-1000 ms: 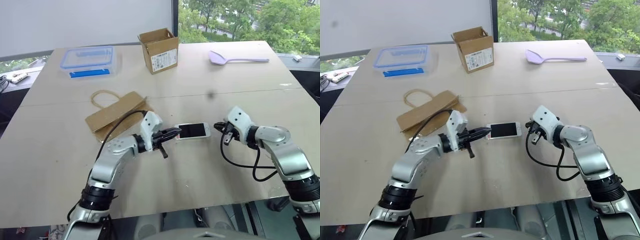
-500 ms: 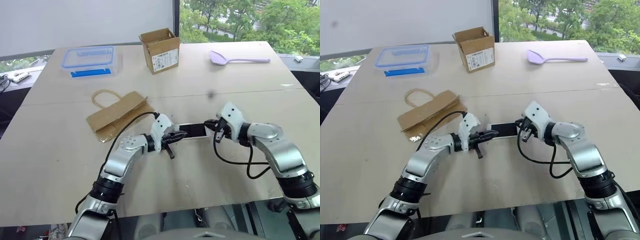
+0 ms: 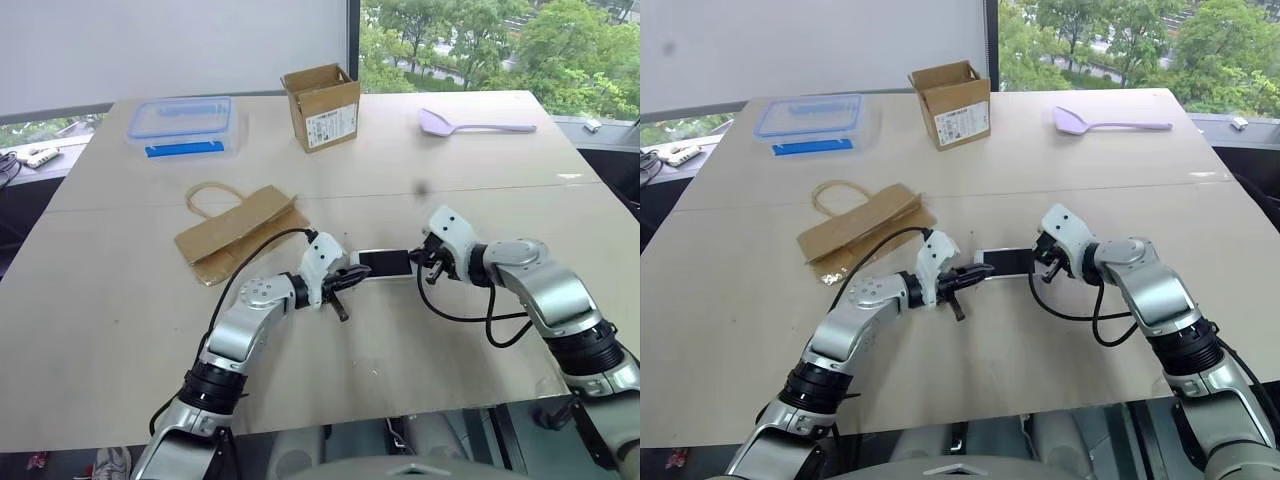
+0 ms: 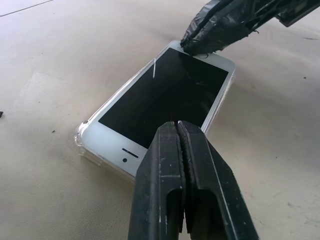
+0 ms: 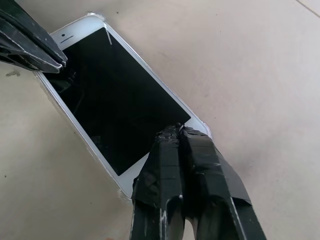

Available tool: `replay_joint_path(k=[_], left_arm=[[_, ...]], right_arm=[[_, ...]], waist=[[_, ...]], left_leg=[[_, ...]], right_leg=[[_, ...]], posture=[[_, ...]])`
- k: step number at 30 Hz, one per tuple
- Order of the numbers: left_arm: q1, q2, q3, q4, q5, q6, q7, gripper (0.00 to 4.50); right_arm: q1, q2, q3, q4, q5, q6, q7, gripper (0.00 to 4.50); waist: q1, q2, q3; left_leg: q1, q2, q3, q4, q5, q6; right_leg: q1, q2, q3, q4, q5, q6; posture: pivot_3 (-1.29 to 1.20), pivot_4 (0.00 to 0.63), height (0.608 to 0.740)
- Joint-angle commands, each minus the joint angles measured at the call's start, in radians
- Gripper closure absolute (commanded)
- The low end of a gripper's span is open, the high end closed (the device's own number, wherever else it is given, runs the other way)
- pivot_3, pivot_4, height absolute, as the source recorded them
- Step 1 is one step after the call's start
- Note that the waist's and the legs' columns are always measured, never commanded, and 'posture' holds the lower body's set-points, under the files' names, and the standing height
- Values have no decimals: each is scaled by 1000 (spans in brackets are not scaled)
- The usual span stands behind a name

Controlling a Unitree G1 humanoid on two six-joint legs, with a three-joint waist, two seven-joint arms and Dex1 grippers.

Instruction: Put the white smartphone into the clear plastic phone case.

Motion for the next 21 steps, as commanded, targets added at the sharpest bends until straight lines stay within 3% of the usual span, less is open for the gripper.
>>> replay_joint_path(k=[1,11,15,21], left_arm=[[11,0,-4,0,10,6,6,4457],[23,-5,1,-14,13,16,17,4457],[31,-10,10,-16,10,13,24,4457],[42,-20,18,-14,4,0,29,4457]], right_arm=[[66,5,112,181,-32,31,15,4500],[61,60,184,383,-101,-86,45,4500],[120,61,135,322,-108,-207,20,4500],[232,40,43,210,-87,-480,9,4500]], waist=[[0,-2,-7],[-6,-8,-29],[-11,-7,-32],[-9,-7,-33]], left_leg=[[1,0,0,0,0,0],[12,5,-1,-3,-1,-2],[19,6,-1,-15,-4,-6],[19,4,1,-19,-3,-5]], right_leg=[[0,0,0,0,0,0],[7,-5,0,-3,0,-1],[13,-16,-5,-17,-1,-1],[12,-22,-18,-17,-1,-1]], posture=[[0,150,740],[0,150,740],[0,150,740],[0,150,740]])
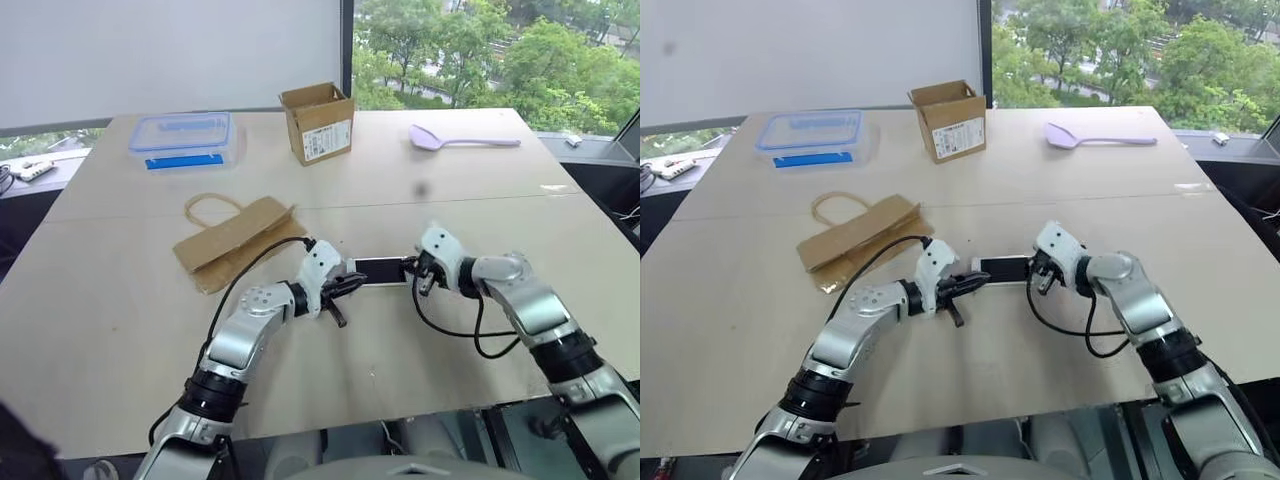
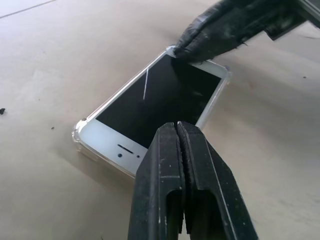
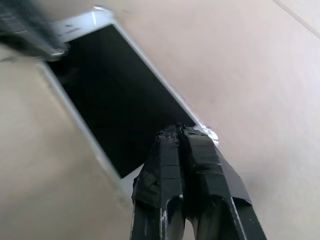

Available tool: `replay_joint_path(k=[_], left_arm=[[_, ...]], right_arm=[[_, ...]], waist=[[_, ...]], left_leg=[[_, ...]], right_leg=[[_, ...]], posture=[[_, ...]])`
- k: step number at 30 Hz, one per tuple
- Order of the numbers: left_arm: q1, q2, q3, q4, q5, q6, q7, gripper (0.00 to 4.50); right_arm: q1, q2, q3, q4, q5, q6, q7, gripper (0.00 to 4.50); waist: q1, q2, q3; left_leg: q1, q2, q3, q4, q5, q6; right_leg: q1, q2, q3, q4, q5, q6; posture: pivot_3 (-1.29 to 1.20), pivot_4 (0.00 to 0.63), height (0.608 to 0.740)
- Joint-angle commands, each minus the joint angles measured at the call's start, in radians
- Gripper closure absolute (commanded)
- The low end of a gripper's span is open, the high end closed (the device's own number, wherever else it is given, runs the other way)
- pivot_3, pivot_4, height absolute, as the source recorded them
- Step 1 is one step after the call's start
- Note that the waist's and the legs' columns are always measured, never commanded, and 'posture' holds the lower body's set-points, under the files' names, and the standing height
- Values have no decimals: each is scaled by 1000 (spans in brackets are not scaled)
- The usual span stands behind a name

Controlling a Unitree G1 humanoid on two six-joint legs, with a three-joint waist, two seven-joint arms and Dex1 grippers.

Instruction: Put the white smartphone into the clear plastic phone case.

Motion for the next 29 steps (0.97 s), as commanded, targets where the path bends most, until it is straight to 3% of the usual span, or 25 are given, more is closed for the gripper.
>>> replay_joint_path(k=[1,3,4,5,7,12,15,22,26,29], left_arm=[[7,-18,27,-19,-20,-33,6,4457],[6,-36,55,-32,-43,-67,8,4457],[3,-46,73,-44,-62,-72,8,4500],[1,-63,100,-64,-102,-59,6,4500],[-6,-88,142,-91,-163,-27,10,3605],[-1,-89,215,-112,-225,-14,25,1147],[27,-59,237,-146,-247,-2,13,51],[237,100,320,-349,-334,45,-57,51],[373,208,355,-412,-358,58,-113,51],[435,234,394,-431,-366,42,-112,51]], right_arm=[[130,8,-23,13,32,-60,5,4500],[161,57,-135,-69,159,-32,3,4500],[170,83,-187,-110,221,-9,-4,3898],[180,97,-223,-151,258,3,-14,3580],[195,102,-256,-202,280,4,-30,2583],[288,70,-299,-353,308,3,-55,74],[370,27,-333,-429,308,-7,-59,0],[619,-72,-561,-569,420,23,-35,0],[698,-111,-635,-557,405,-22,-19,0],[723,-126,-666,-539,403,-48,-13,0]], waist=[[5,1,1],[12,6,5],[13,7,7],[13,9,8],[13,14,17],[15,17,29],[15,17,31],[13,17,33],[14,18,33],[15,18,34]], left_leg=[[-1,-1,-1,-2,2,3],[-3,-2,0,-7,2,4],[-6,-3,0,-8,2,4],[-10,-4,-1,-9,2,4],[-19,-4,-1,-9,2,4],[-22,-6,0,-9,2,4],[-24,-6,0,-9,2,4],[-27,-5,0,-8,2,4],[-28,-4,0,-8,2,4],[-27,-4,0,-6,2,4]], right_leg=[[-1,2,-1,-1,0,0],[-2,3,-1,-4,0,0],[-5,4,-1,-4,0,0],[-9,6,-1,-4,2,-3],[-17,7,-1,-3,3,-4],[-17,7,-3,-6,5,0],[-17,7,-5,-8,4,1],[-18,7,-5,-12,4,1],[-19,7,-6,-11,0,0],[-19,7,-5,-11,0,0]], posture=[[0,150,740],[0,150,740],[0,150,740],[0,150,740],[0,150,740],[0,150,740],[0,150,740],[0,150,740],[0,150,740],[0,150,740]])
